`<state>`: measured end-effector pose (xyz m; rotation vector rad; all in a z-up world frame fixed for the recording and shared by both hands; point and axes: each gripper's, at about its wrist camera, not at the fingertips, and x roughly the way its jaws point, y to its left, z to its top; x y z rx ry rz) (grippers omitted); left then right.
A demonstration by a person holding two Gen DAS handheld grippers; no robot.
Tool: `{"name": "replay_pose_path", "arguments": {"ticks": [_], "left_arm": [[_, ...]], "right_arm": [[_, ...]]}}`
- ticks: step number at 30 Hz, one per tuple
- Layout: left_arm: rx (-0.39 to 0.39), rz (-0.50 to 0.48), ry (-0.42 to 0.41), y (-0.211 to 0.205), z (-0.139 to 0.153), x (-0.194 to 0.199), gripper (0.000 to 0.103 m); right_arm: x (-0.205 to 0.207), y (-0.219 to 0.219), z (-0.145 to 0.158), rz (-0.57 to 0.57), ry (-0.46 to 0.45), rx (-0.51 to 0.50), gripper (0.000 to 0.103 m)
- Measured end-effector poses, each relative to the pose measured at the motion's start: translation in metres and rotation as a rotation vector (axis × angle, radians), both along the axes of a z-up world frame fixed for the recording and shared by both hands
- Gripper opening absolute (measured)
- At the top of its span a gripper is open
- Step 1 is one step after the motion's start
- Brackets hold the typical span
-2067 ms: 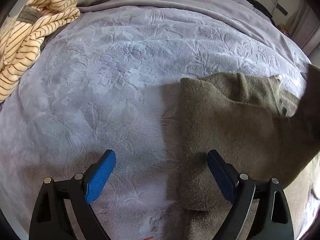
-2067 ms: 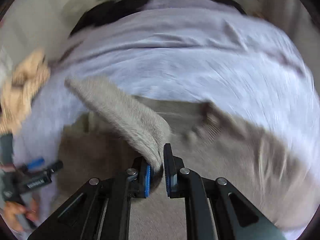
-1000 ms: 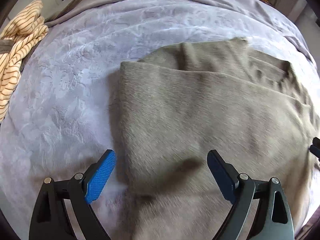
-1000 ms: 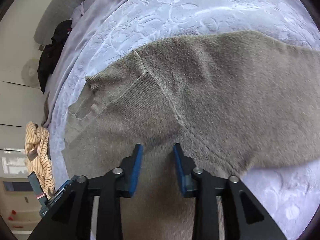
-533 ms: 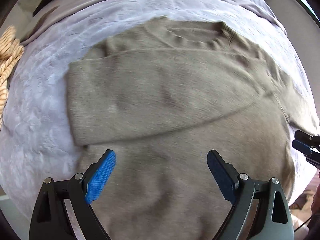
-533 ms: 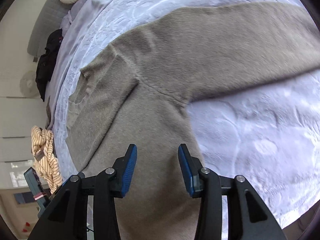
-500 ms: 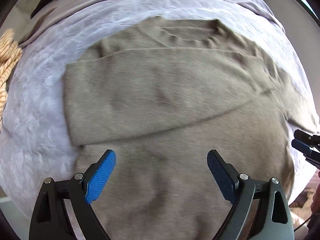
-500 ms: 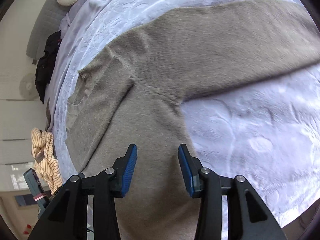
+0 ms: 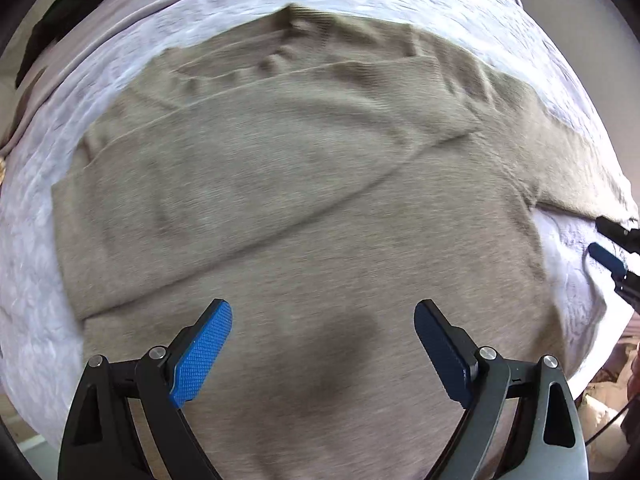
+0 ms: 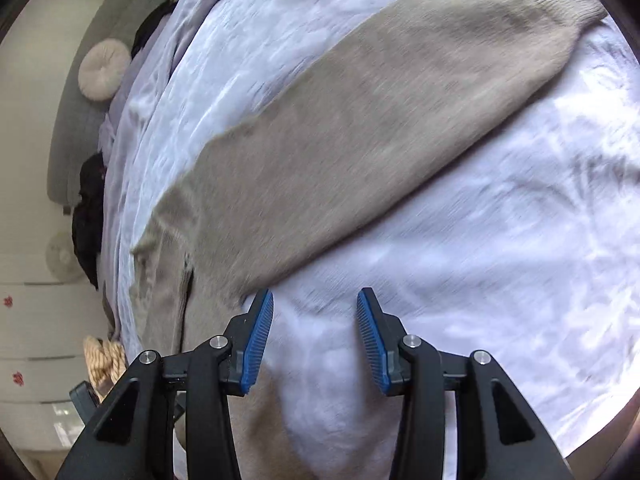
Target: Fold small clothes
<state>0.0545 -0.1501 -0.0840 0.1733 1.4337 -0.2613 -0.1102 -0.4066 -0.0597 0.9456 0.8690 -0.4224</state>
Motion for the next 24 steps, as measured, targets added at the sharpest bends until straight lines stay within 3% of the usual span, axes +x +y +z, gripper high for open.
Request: {"name": "replay_pose_path", "arguments": {"ticks": [11, 20, 24], "left_arm": [[-0.015, -0.053, 0.005, -0.095, 0.002, -0.004, 0.093], [-0.018, -0.079, -0.005, -0.156, -0.006, 0.020, 0.093], [-0.016, -0.092, -0.006, -0.171, -0.009, 0.024, 0.093]], "right_arm": [[-0.039, -0.072, 0.009, -0.139, -0.073, 0.033, 0.050], [-0.055, -0.118, 0.001, -0.273, -0.191, 0.094, 0.052], [-0.046, -0.128, -0.003, -0.262, -0.261, 0.126, 0.064]]}}
